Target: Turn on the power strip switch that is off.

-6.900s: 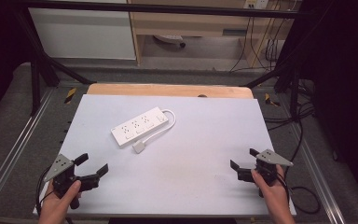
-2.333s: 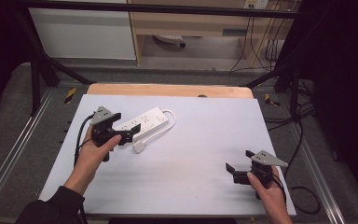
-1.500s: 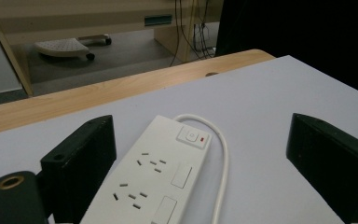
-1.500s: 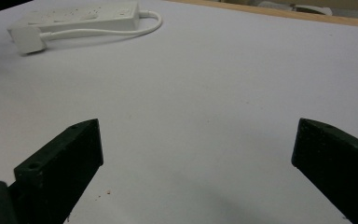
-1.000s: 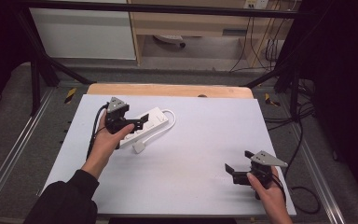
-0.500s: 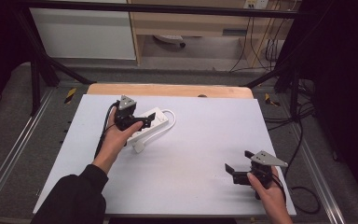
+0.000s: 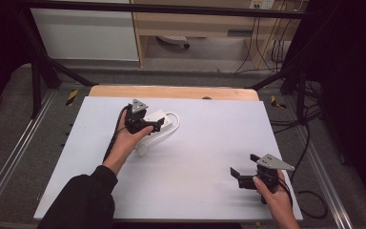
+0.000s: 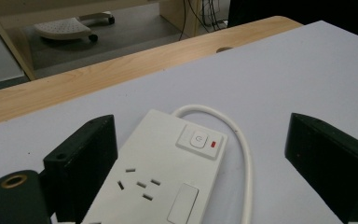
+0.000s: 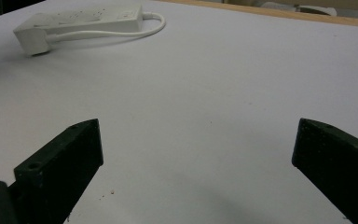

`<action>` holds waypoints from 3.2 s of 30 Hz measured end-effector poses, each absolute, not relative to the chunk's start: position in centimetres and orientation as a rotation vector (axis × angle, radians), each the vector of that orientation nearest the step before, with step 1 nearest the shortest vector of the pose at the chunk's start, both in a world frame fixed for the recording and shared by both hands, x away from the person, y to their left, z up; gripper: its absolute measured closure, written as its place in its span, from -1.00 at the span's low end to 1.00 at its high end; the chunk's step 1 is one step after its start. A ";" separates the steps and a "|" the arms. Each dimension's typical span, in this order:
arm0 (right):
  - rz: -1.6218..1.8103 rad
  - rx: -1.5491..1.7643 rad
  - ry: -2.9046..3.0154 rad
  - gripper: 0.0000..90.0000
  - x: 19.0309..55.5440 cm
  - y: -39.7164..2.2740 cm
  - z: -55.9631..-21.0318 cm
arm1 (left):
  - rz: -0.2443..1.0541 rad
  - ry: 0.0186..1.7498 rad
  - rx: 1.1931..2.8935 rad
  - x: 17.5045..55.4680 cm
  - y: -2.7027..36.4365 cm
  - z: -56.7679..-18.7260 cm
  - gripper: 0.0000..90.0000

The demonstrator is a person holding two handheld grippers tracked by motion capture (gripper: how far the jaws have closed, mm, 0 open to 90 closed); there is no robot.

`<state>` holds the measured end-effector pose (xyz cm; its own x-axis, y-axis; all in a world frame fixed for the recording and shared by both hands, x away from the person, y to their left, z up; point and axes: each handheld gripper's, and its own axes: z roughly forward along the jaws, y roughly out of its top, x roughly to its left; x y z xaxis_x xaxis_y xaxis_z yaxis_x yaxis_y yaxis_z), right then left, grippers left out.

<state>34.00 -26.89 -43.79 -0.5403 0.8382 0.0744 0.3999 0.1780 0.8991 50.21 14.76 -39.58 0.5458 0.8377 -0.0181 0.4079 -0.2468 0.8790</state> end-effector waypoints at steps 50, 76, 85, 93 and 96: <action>1.335 1.158 2.025 -0.95 33.9 -26.9 -43.8 | 0.509 1.086 1.957 51.2 13.7 -40.8 0.46; 1.334 1.156 2.030 -0.95 33.9 -26.9 -43.8 | 0.456 1.103 1.969 52.1 14.4 -40.7 1.00; 1.333 1.154 2.032 -0.95 33.9 -26.8 -43.8 | 0.443 1.116 1.996 52.3 14.3 -41.1 1.00; 1.333 1.153 2.033 -0.95 33.9 -26.8 -43.8 | 0.437 1.132 2.041 52.5 14.2 -41.6 1.00; 1.333 1.153 2.033 -0.95 33.9 -26.9 -43.8 | 0.439 1.133 2.054 52.5 14.2 -41.7 1.00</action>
